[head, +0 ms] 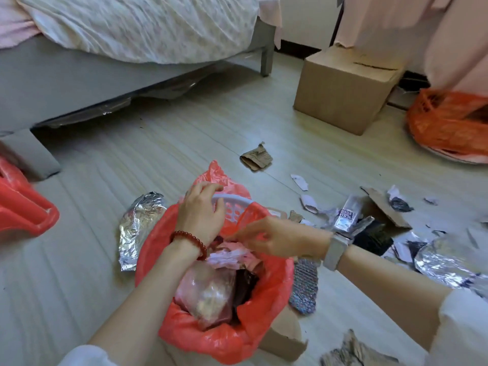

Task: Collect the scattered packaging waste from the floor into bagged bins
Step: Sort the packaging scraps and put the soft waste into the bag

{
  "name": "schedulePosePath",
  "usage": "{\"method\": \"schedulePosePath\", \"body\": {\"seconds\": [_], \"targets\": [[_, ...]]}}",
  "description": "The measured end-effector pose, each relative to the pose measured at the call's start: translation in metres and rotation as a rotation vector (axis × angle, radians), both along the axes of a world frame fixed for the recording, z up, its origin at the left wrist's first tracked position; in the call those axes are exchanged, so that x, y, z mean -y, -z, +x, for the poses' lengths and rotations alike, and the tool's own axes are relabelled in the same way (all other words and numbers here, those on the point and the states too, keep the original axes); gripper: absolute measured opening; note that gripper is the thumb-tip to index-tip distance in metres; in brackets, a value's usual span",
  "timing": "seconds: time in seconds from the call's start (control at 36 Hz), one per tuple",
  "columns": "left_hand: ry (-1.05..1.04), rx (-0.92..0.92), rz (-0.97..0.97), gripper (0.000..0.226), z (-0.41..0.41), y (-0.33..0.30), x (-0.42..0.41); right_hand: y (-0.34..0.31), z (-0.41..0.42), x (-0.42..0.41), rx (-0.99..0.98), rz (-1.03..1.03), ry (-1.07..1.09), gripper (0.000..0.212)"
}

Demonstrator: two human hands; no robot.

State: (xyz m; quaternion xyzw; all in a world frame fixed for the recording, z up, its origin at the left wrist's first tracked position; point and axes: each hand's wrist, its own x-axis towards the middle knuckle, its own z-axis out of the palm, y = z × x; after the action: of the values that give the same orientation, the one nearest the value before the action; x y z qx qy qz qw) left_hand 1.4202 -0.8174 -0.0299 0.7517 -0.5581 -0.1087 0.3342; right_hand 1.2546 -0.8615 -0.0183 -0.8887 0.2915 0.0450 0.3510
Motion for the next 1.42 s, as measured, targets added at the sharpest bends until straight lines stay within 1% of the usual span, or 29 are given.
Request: {"method": "schedulePosePath", "body": {"seconds": [0.11, 0.19, 0.28, 0.39, 0.53, 0.58, 0.72, 0.78, 0.86, 0.92, 0.97, 1.03, 1.06, 1.11, 1.17, 1.22, 1.25, 1.31, 1.36, 1.39, 1.42], "targets": [[0.156, -0.001, -0.051, 0.025, -0.064, -0.017, 0.035, -0.024, -0.072, 0.019, 0.056, -0.059, 0.217, 0.029], [0.321, -0.007, -0.038, 0.026, -0.129, -0.024, 0.059, -0.029, -0.138, 0.024, 0.025, -0.055, 0.386, 0.029], [0.517, -0.011, 0.022, 0.027, -0.202, -0.022, 0.075, -0.023, -0.210, 0.021, -0.004, -0.067, 0.545, 0.029], [0.739, 0.028, 0.117, 0.028, -0.297, -0.010, 0.079, -0.006, -0.308, -0.002, 0.022, 0.033, 0.805, 0.025], [0.943, 0.082, 0.294, 0.032, -0.398, 0.025, 0.068, 0.034, -0.426, -0.039, 0.082, 0.079, 1.110, 0.022], [0.973, 0.105, 0.362, 0.034, -0.421, 0.046, 0.061, 0.052, -0.460, -0.052, 0.088, 0.049, 1.225, 0.023], [1.089, 0.119, 0.532, 0.040, -0.498, 0.110, 0.023, 0.100, -0.545, -0.098, 0.206, 0.009, 1.554, 0.026], [1.166, 0.140, 0.547, 0.048, -0.527, 0.132, 0.000, 0.121, -0.571, -0.117, 0.259, 0.007, 1.662, 0.026], [1.279, 0.211, 0.551, 0.075, -0.565, 0.155, -0.037, 0.150, -0.599, -0.144, 0.331, 0.003, 1.808, 0.026], [1.342, 0.293, 0.553, 0.093, -0.586, 0.163, -0.059, 0.163, -0.609, -0.160, 0.378, -0.003, 1.895, 0.025], [1.387, 0.390, 0.599, 0.103, -0.602, 0.174, -0.077, 0.172, -0.612, -0.176, 0.408, -0.021, 1.951, 0.025], [1.366, 0.431, 0.660, 0.104, -0.611, 0.183, -0.088, 0.179, -0.610, -0.191, 0.417, -0.003, 1.965, 0.024], [1.330, 0.418, 0.684, 0.101, -0.612, 0.187, -0.090, 0.184, -0.609, -0.198, 0.412, 0.024, 1.963, 0.023], [1.233, 0.329, 0.689, 0.086, -0.613, 0.195, -0.089, 0.195, -0.606, -0.208, 0.377, 0.070, 1.952, 0.023], [1.116, 0.252, 0.619, 0.072, -0.609, 0.200, -0.084, 0.205, -0.603, -0.213, 0.370, 0.117, 1.941, 0.025], [1.049, 0.245, 0.530, 0.063, -0.604, 0.200, -0.075, 0.209, -0.599, -0.213, 0.407, 0.178, 1.946, 0.030], [1.035, 0.203, 0.489, 0.059, -0.601, 0.198, -0.068, 0.208, -0.597, -0.211, 0.424, 0.184, 1.946, 0.036], [1.030, 0.061, 0.471, 0.052, -0.595, 0.188, -0.051, 0.202, -0.594, -0.204, 0.460, 0.137, 1.925, 0.055], [1.096, -0.057, 0.469, 0.057, -0.589, 0.170, -0.030, 0.191, -0.594, -0.195, 0.463, 0.025, 1.883, 0.079], [1.145, -0.074, 0.473, 0.057, -0.586, 0.160, -0.020, 0.185, -0.596, -0.190, 0.394, -0.063, 1.843, 0.089], [1.197, -0.048, 0.473, 0.054, -0.582, 0.150, -0.009, 0.177, -0.599, -0.184, 0.272, -0.173, 1.780, 0.099]]}}
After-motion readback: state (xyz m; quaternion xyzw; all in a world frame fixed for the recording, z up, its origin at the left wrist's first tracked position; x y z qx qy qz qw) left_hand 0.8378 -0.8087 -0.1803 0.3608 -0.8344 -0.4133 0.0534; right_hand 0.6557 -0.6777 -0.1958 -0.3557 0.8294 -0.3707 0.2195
